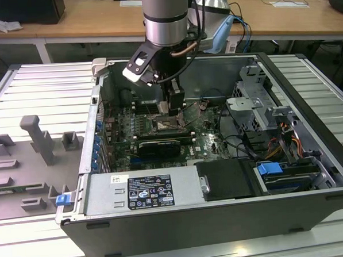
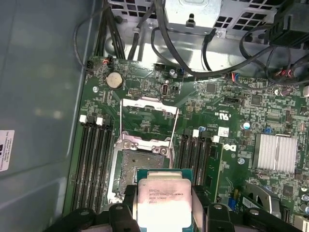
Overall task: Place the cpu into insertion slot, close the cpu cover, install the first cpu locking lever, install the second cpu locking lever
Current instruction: 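Place the cpu into insertion slot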
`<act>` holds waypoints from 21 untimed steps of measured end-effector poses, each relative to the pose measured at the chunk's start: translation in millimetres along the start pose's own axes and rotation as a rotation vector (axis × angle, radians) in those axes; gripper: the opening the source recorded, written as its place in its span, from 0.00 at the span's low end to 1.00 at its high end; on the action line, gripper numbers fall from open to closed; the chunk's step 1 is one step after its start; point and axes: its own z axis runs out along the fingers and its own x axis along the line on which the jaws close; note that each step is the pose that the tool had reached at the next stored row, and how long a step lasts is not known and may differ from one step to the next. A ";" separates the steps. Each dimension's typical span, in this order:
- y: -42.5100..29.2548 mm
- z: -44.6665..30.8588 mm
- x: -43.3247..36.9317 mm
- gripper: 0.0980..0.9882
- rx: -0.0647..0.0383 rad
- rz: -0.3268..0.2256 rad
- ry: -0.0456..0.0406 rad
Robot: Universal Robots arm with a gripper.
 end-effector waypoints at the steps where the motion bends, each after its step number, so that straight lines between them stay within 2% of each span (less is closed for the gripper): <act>1: 0.0 0.4 0.0 0.49 0.000 0.000 0.0000; 21: -0.8 9.7 -0.2 0.49 0.000 0.010 -0.0007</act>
